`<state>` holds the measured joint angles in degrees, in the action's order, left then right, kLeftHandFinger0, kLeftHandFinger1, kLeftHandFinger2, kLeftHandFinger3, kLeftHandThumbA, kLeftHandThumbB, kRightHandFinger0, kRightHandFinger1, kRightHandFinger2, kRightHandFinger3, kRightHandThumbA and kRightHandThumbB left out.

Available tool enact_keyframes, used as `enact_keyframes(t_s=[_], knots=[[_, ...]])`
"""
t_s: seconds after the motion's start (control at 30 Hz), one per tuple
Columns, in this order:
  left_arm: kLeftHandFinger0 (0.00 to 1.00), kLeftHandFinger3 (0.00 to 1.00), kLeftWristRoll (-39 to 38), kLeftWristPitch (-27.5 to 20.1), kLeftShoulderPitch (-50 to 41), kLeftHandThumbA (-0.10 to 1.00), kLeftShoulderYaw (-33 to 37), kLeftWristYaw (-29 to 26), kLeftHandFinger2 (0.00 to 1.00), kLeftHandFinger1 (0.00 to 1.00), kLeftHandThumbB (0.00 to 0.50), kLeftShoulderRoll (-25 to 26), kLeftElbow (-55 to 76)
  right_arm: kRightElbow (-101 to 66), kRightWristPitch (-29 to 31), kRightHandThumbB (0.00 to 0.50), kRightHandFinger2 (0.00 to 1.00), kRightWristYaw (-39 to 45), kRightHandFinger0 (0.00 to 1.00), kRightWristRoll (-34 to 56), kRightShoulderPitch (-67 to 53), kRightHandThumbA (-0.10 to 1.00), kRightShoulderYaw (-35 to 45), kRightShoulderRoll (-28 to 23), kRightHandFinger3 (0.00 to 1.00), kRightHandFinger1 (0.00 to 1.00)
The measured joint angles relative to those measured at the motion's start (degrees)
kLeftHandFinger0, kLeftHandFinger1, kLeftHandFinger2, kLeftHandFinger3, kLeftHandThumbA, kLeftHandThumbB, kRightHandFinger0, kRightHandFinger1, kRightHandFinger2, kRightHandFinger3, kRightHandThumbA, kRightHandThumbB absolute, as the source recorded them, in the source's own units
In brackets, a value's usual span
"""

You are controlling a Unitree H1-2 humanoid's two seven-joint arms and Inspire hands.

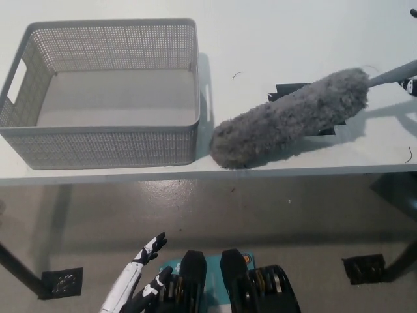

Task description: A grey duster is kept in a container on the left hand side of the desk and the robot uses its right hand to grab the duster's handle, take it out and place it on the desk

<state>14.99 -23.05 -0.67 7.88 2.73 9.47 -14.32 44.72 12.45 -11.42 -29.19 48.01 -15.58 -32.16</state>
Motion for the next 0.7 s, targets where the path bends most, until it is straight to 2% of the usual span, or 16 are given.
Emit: enact_keyframes(t_s=[0.03,0.07,0.1,0.13,0.17,0.23,0.27,0.3,0.4,0.47,0.5,0.53,0.57,0.6,0.63,0.7], knots=[[1.00,1.00,0.01,0.07,-0.01,0.91,0.00,0.00,1.00,1.00,0.119,0.00,-0.01,-0.80,-0.62,0.489,1.00,1.90,1.00,1.35,-0.45,0.66,0.72,0.01,1.00,1.00],[1.00,1.00,0.00,0.11,-0.01,0.91,0.00,0.00,1.00,1.00,0.118,0.00,-0.01,-1.24,-1.23,0.454,1.00,3.13,1.00,2.18,-0.77,0.59,1.22,0.02,1.00,1.00],[1.00,1.00,0.01,0.13,-0.02,0.90,0.00,0.00,1.00,1.00,0.119,0.00,-0.01,-2.29,-2.08,0.407,1.00,4.81,1.00,3.41,-1.23,0.42,2.05,0.02,1.00,1.00],[1.00,1.00,0.00,0.14,-0.02,0.90,-0.01,0.00,1.00,1.00,0.119,0.00,-0.02,-3.31,-2.87,0.404,1.00,6.19,1.00,4.34,-1.58,0.41,2.71,0.02,1.00,1.00],[1.00,1.00,0.01,0.14,-0.01,0.90,-0.01,0.00,1.00,1.00,0.121,0.00,-0.04,-4.24,-3.61,0.316,1.00,7.16,1.00,5.11,-1.86,0.22,3.30,0.02,1.00,1.00],[1.00,1.00,0.01,0.15,-0.01,0.90,-0.01,0.00,1.00,1.00,0.122,0.00,-0.06,-5.88,-4.86,0.265,1.00,8.71,1.00,6.32,-2.26,0.08,4.35,0.02,1.00,1.00],[1.00,1.00,0.00,0.16,-0.02,0.90,-0.03,0.00,1.00,1.00,0.121,0.00,-0.11,-8.08,-6.93,0.253,1.00,10.73,1.00,8.06,-2.55,-0.05,5.45,0.01,1.00,1.00],[1.00,1.00,0.01,0.16,-0.03,0.90,-0.04,0.00,1.00,1.00,0.122,0.00,-0.13,-9.49,-8.28,0.229,1.00,11.79,1.00,8.90,-2.64,-0.10,6.00,0.01,1.00,1.00],[1.00,1.00,0.01,0.15,-0.03,0.91,-0.07,0.00,1.00,1.00,0.119,0.00,-0.23,-12.15,-10.84,0.205,1.00,13.61,1.00,10.26,-2.64,-0.10,7.16,0.00,1.00,1.00],[1.00,1.00,0.01,0.15,-0.06,0.91,-0.16,-0.01,1.00,1.00,0.120,0.00,-0.34,-15.02,-13.92,0.250,1.00,15.53,1.00,11.81,-2.53,-0.10,8.40,-0.01,1.00,1.00],[1.00,1.00,0.01,0.15,-0.10,0.91,-0.23,-0.01,1.00,1.00,0.118,0.00,-0.35,-15.78,-15.11,0.289,1.00,16.23,1.00,12.25,-2.47,-0.05,8.74,-0.01,1.00,1.00],[1.00,1.00,0.01,0.15,-0.12,0.91,-0.26,-0.01,1.00,1.00,0.116,0.00,-0.36,-16.35,-15.75,0.326,1.00,16.59,1.00,12.51,-2.42,0.09,8.98,-0.01,1.00,1.00],[1.00,1.00,0.01,0.14,-0.25,0.91,-0.44,-0.02,1.00,1.00,0.115,0.00,-0.36,-17.28,-17.85,0.327,1.00,17.80,1.00,12.97,-1.78,0.10,9.54,-0.04,1.00,1.00],[1.00,1.00,0.01,0.14,-0.27,0.89,-0.47,-0.01,1.00,1.00,0.113,0.00,-0.36,-17.43,-18.38,0.473,1.00,18.16,1.00,13.00,-1.42,0.41,9.61,-0.15,1.00,1.00],[1.00,1.00,0.01,0.13,-0.32,0.89,-0.55,-0.02,1.00,1.00,0.117,0.00,-0.36,-17.48,-19.53,0.495,1.00,19.12,1.00,13.03,-0.71,0.47,9.58,-0.39,1.00,1.00],[1.00,1.00,0.00,0.13,-0.36,0.88,-0.74,-0.02,1.00,1.00,0.111,0.00,-0.38,-17.52,-22.19,0.500,1.00,21.81,1.00,12.79,1.48,0.54,8.71,-1.74,1.00,1.00]])
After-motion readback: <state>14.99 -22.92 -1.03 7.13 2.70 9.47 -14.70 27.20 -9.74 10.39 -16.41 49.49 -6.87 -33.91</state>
